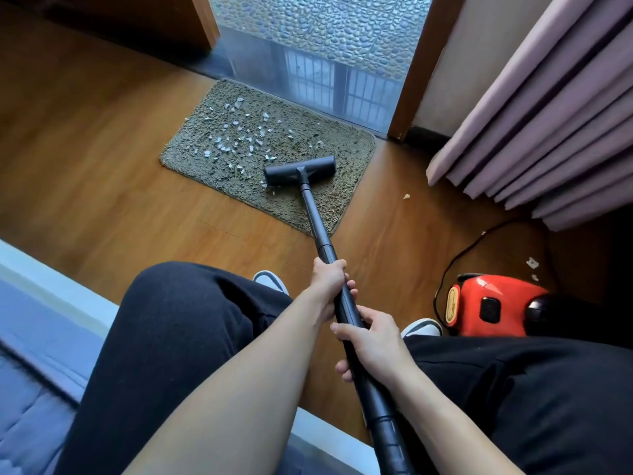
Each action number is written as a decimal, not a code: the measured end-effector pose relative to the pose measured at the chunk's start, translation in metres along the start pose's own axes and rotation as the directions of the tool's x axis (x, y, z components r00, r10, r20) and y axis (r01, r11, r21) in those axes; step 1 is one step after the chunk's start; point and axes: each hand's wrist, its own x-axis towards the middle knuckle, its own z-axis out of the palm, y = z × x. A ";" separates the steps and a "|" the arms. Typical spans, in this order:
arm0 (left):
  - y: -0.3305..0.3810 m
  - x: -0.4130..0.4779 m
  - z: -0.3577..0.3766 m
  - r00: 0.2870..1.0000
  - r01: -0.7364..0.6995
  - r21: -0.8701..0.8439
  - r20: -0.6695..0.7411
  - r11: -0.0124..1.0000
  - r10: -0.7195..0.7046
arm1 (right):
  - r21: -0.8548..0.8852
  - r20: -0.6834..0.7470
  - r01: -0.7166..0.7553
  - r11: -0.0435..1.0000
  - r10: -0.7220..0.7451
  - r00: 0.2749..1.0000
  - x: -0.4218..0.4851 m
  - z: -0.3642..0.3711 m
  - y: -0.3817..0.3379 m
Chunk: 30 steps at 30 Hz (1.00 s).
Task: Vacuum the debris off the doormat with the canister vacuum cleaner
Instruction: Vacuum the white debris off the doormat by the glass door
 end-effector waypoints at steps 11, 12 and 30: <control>-0.047 -0.051 0.012 0.998 0.029 0.015 0.053 0.999 -0.029 | 0.022 -0.024 -0.019 1.000 0.019 1.000 -0.055 -0.018 0.036; -0.047 -0.053 0.013 0.998 0.028 0.014 0.061 1.000 -0.028 | 0.031 -0.029 -0.019 0.999 0.020 0.999 -0.056 -0.019 0.036; 0.030 0.017 0.028 0.999 -0.020 0.048 0.045 0.999 0.018 | 0.138 -0.079 0.003 0.990 0.008 0.997 0.025 -0.011 -0.019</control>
